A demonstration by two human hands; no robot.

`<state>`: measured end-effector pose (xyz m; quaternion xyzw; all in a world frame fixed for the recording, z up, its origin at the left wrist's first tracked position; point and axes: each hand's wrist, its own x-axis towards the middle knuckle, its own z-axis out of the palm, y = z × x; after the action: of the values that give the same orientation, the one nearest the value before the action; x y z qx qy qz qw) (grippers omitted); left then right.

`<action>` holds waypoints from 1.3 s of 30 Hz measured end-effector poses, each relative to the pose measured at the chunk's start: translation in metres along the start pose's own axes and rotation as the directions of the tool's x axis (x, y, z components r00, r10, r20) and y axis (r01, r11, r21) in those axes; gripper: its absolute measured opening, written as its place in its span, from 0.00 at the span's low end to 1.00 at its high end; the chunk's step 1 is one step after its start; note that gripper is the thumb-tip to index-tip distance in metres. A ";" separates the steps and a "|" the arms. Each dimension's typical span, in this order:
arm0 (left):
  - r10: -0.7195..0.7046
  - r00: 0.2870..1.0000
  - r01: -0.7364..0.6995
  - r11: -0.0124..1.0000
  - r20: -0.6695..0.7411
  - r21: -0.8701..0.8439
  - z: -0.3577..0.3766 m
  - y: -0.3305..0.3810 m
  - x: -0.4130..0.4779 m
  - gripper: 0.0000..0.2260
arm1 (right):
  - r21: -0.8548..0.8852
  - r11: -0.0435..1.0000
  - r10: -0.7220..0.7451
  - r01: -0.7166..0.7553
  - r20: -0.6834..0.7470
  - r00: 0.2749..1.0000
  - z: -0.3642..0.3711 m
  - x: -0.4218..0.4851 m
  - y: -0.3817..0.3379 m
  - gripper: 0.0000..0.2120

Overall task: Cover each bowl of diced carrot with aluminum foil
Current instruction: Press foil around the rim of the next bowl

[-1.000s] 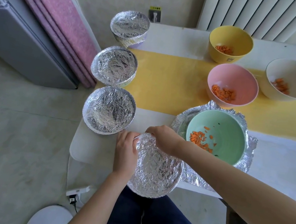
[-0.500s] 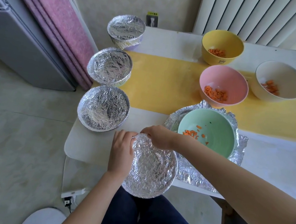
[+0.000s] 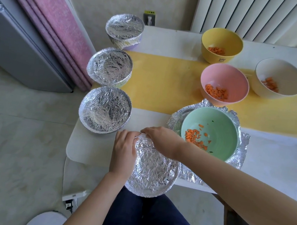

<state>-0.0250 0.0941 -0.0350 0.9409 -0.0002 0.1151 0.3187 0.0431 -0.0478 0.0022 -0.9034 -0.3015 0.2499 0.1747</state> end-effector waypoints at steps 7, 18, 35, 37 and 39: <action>-0.040 0.998 0.045 0.993 0.040 -0.113 -0.009 0.001 0.005 0.06 | -0.059 0.998 0.033 -0.037 -0.067 0.997 0.004 0.010 -0.003 0.25; -0.088 0.982 0.114 0.981 0.166 -0.154 -0.006 -0.016 0.009 0.04 | 0.185 0.973 0.167 -0.139 -0.143 0.976 0.017 0.002 0.006 0.18; -0.066 0.936 0.124 0.981 0.347 -0.148 0.001 -0.034 0.024 0.10 | 0.087 0.966 0.257 -0.244 -0.200 0.945 0.029 0.011 0.003 0.26; -0.059 0.944 0.112 0.983 0.326 -0.144 0.002 -0.033 0.023 0.10 | 0.037 0.977 0.212 -0.209 -0.189 0.959 0.028 0.012 0.000 0.26; -0.042 0.945 0.092 0.986 0.325 -0.142 0.003 -0.032 0.022 0.10 | 0.019 0.983 0.181 -0.180 -0.185 0.966 0.029 0.015 -0.002 0.21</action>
<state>-0.0004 0.1193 -0.0512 0.9188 -0.0289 -0.0505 0.3904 0.0360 -0.0324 -0.0259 -0.9463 -0.2001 0.1798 0.1795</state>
